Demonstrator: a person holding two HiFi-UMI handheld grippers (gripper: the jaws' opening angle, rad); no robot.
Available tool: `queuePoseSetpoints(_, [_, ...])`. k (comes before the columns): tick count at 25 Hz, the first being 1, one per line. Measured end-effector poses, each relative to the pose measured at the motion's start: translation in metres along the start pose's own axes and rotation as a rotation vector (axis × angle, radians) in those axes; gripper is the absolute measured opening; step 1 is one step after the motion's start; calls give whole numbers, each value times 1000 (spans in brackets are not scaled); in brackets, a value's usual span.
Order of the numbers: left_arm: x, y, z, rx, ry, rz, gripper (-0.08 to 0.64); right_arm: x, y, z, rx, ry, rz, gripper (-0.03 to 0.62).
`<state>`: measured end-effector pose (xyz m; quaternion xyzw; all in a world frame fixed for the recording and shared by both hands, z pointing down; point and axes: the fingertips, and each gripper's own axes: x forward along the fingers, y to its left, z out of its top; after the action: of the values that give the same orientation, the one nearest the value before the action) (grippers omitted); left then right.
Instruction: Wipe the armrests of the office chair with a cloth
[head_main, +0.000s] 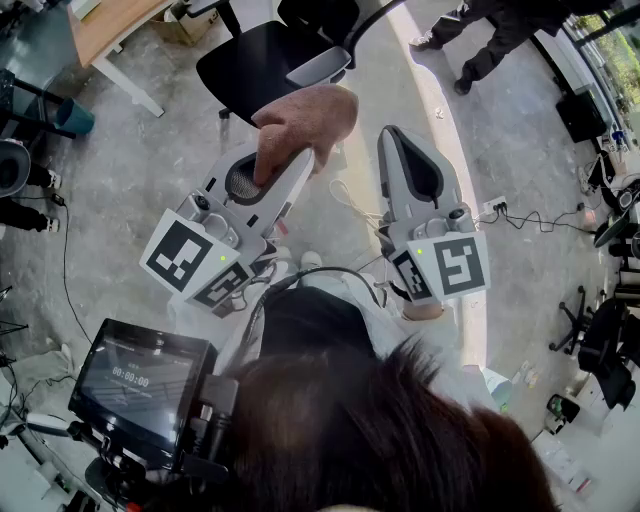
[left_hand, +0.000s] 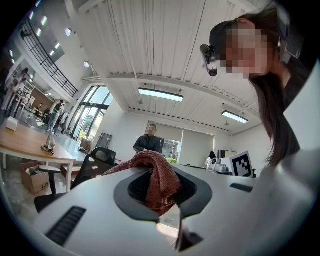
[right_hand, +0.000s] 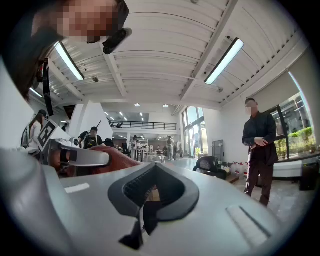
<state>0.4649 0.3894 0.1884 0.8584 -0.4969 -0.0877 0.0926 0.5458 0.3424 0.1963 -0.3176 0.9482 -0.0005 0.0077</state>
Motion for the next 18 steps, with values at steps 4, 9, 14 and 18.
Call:
queuePoseSetpoints(4, [-3,5,0,0,0,2,48,5,5,-1,-2,-2,4,-2])
queuePoseSetpoints(9, [-3,9,-2,1,-1,13,48,7,2,-3,1,-2,-5,0])
queuePoseSetpoints(14, [1,13,-8,3,18,46,48,2,-8,-8,24,-8,-10,0])
queuePoseSetpoints(18, [5,26,-13,22,54,94,48,2,-21,-16,47,-3,-7,0])
